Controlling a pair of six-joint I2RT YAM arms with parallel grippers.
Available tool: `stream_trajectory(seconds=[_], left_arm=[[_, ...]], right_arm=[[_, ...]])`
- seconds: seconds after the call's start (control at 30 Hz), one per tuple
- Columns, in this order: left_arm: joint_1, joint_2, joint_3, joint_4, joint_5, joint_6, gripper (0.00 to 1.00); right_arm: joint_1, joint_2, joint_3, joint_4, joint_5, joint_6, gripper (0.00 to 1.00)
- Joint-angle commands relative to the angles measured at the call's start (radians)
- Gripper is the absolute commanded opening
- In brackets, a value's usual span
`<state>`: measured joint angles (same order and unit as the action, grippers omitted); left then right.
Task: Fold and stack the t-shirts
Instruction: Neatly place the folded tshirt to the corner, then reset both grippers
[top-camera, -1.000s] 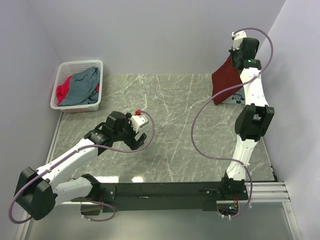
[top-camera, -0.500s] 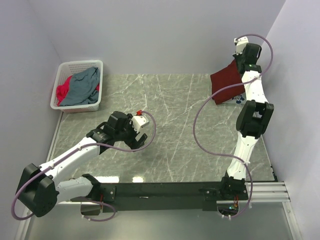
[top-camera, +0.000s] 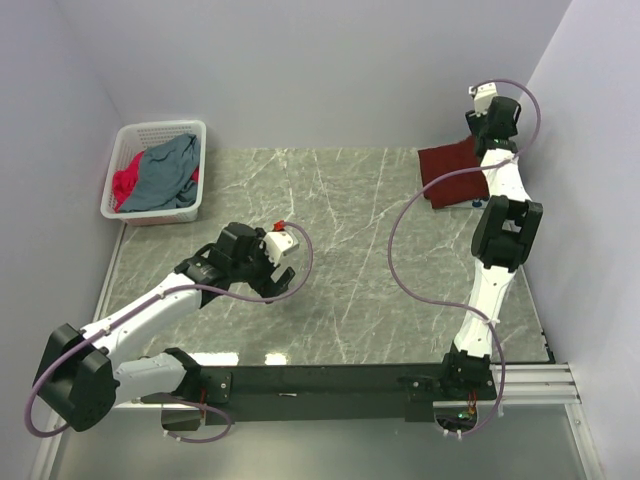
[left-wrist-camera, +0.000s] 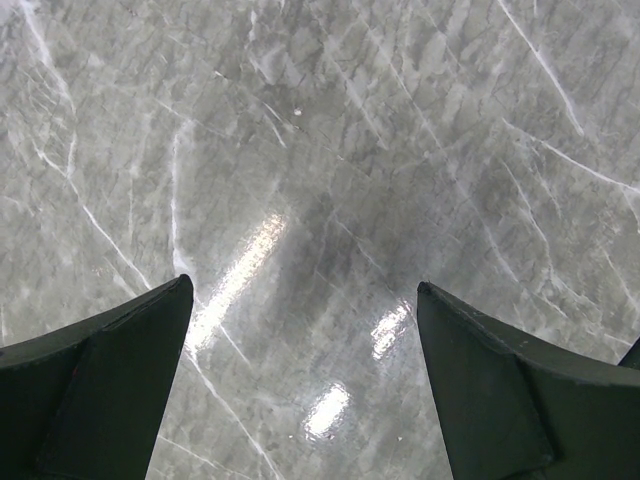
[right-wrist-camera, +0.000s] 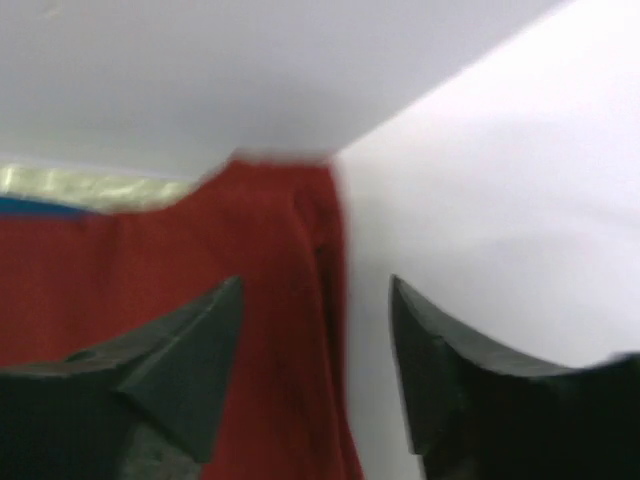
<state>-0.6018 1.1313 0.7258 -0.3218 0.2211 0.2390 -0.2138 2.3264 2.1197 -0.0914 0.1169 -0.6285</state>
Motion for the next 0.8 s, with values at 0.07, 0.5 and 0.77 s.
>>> stream_trajectory(seconds=[0.07, 0.5, 0.77], left_arm=[[0.000, 0.021, 0.063, -0.010, -0.022, -0.039, 0.99], [0.079, -0.010, 0.139, -0.074, 0.073, -0.200, 0.99], [0.288, 0.172, 0.400, -0.287, 0.187, -0.352, 0.99]], right_arm=[[-0.010, -0.010, 0.028, 0.105, 0.083, 0.024, 0.74], [0.053, -0.297, -0.200, -0.123, -0.069, 0.182, 0.80], [0.109, -0.645, -0.322, -0.416, -0.212, 0.372, 0.83]])
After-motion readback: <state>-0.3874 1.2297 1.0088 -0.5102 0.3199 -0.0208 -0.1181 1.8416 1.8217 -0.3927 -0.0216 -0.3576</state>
